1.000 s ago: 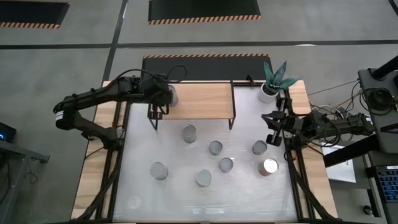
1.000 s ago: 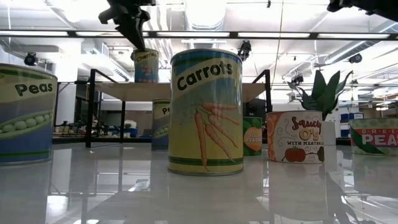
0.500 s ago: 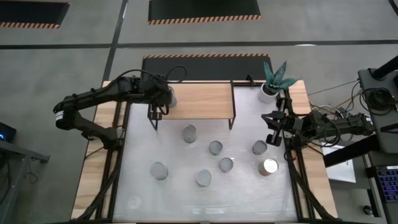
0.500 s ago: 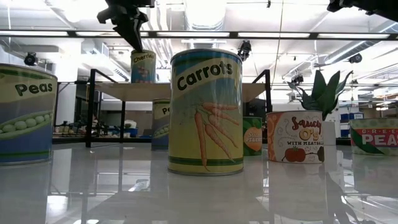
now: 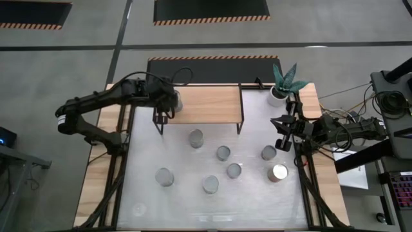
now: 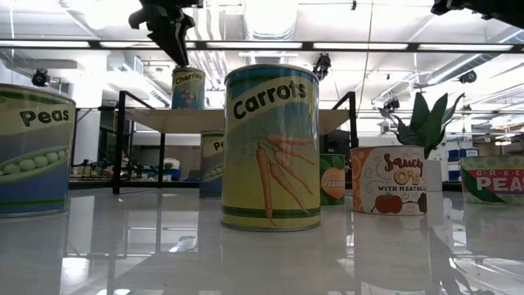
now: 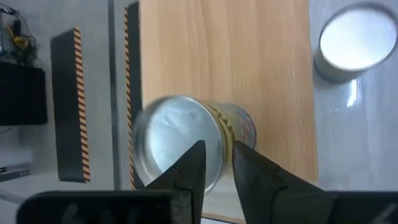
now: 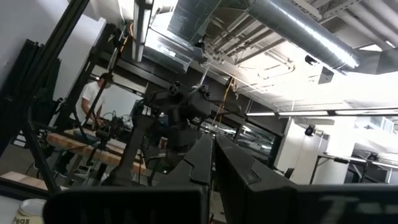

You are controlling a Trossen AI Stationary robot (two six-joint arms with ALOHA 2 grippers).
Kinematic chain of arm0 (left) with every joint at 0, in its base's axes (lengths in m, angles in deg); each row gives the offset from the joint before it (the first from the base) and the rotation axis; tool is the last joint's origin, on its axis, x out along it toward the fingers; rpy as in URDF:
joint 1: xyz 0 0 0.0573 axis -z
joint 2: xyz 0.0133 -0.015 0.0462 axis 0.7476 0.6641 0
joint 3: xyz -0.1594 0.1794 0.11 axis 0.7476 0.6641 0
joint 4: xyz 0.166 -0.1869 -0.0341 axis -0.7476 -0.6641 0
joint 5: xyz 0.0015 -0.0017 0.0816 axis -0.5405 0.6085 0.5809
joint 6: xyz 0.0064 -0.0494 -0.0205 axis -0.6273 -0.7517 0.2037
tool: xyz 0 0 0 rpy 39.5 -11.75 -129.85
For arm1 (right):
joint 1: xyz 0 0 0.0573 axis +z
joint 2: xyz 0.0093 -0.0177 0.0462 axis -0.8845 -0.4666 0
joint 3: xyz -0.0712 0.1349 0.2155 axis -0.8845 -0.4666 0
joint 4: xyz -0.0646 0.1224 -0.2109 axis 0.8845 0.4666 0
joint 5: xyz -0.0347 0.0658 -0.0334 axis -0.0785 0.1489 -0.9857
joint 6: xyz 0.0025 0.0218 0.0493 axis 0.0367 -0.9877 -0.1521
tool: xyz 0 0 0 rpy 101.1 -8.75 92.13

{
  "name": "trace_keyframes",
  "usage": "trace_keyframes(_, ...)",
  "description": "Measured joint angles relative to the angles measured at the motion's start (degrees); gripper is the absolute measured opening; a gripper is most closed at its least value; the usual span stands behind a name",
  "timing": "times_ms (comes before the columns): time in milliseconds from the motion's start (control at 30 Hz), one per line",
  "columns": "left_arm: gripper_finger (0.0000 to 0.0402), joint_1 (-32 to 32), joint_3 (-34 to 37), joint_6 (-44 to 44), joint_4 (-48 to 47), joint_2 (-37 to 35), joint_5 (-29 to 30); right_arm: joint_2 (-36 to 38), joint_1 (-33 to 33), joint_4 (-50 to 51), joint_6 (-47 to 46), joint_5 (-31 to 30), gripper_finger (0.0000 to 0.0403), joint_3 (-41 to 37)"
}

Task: Pick and place cans onto a shelf
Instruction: Put the canned cherries on the shelf

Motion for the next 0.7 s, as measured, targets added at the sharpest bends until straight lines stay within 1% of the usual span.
trace_keyframes(133, 0.0063, 0.27, -2.71, -0.29, 0.00, -0.12, -0.03, 0.00, 0.01, 0.00, 0.00, 0.01, 0.0009, 0.00)
trace_keyframes(233, 0.0051, -0.96, -3.43, -0.66, 0.46, -0.18, 0.00, 0.00, 0.00, 0.00, 0.20, 0.01, 0.0009, 0.00)
trace_keyframes(400, 0.0006, -5.06, -1.71, -2.03, 1.14, 0.11, 0.02, 0.00, 0.00, 0.00, 0.27, 0.01, 0.0009, 0.00)
trace_keyframes(500, 0.0007, -6.66, 0.09, -3.08, 3.53, 0.52, 0.01, 0.00, -0.01, 0.00, 0.60, 0.01, 0.0009, 0.00)
trace_keyframes(700, 0.0001, -6.78, 2.70, -2.61, 4.76, 1.37, 0.31, 0.00, 0.00, 0.00, 0.80, 0.01, 0.0009, 0.00)
